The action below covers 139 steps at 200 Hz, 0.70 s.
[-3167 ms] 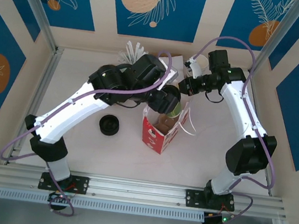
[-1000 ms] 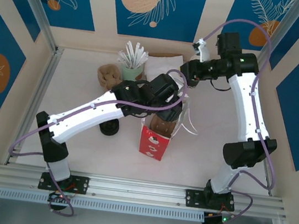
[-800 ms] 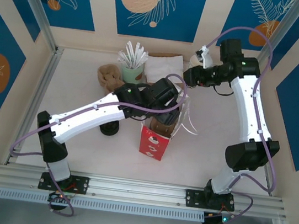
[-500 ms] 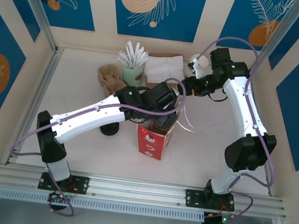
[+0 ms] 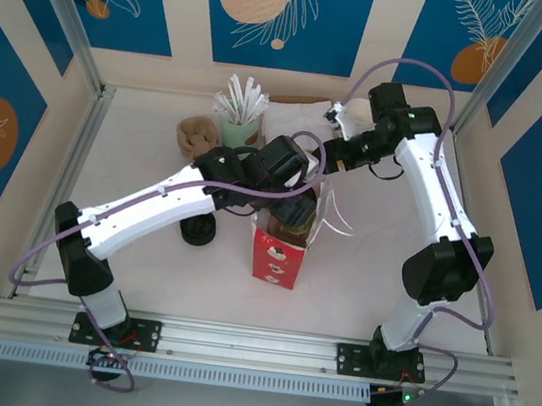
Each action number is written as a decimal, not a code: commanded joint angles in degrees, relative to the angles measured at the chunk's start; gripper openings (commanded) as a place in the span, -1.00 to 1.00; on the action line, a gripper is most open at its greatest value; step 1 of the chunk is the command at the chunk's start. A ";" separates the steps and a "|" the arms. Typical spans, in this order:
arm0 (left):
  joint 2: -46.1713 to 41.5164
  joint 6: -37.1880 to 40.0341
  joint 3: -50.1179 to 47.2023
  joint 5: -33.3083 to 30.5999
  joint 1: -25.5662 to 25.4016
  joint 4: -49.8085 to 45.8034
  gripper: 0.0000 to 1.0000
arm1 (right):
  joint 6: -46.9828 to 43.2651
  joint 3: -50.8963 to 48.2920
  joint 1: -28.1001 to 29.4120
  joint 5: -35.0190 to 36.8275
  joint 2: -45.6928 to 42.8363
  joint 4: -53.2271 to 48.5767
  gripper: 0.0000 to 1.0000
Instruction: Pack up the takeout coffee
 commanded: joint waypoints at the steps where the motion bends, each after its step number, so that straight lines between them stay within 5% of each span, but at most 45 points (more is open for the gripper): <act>1: -1.94 1.43 -0.41 2.68 0.79 -0.93 0.47 | -5.17 2.42 1.68 -0.49 2.46 -1.17 0.34; 47: -2.93 1.51 -1.07 4.22 2.10 -1.17 0.47 | -6.03 7.58 2.59 0.82 6.91 -2.60 0.18; 69: -3.36 1.67 -1.25 4.28 2.63 -1.48 0.47 | -4.84 8.09 2.81 0.47 6.67 -2.26 -0.50; 83: -3.80 1.88 -1.55 3.95 2.91 -0.98 0.47 | -2.91 8.75 3.06 -0.10 6.36 -2.34 -0.76; 139: -6.04 -1.34 -3.77 0.32 2.66 2.11 0.47 | 11.86 3.38 6.12 3.37 0.14 1.87 -0.84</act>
